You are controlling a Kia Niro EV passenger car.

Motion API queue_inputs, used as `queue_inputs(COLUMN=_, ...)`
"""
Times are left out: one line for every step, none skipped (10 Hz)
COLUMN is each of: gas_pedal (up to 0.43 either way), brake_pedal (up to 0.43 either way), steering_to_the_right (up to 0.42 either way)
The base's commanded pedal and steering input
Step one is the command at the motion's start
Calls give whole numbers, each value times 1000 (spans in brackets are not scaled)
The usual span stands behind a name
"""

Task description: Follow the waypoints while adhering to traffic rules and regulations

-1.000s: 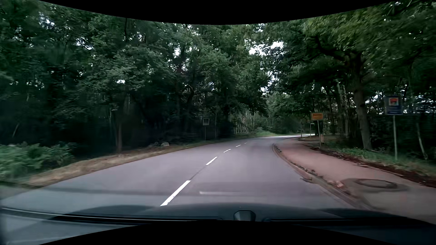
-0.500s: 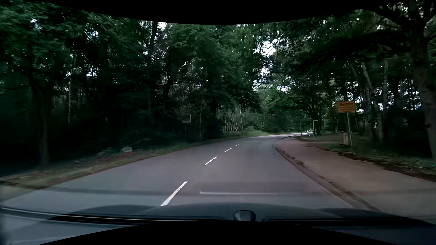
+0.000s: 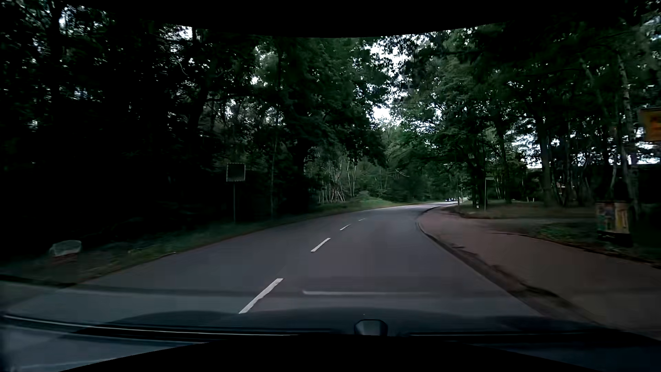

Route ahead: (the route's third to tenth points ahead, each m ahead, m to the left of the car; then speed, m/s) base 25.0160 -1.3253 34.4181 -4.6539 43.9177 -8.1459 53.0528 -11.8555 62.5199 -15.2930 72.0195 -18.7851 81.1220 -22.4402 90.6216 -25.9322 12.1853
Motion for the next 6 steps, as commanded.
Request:
queue_inputs(gas_pedal=157, brake_pedal=0, steering_to_the_right=47)
queue_inputs(gas_pedal=157, brake_pedal=0, steering_to_the_right=48)
queue_inputs(gas_pedal=157, brake_pedal=0, steering_to_the_right=48)
queue_inputs(gas_pedal=157, brake_pedal=0, steering_to_the_right=49)
queue_inputs(gas_pedal=157, brake_pedal=0, steering_to_the_right=51)
queue_inputs(gas_pedal=157, brake_pedal=0, steering_to_the_right=55)
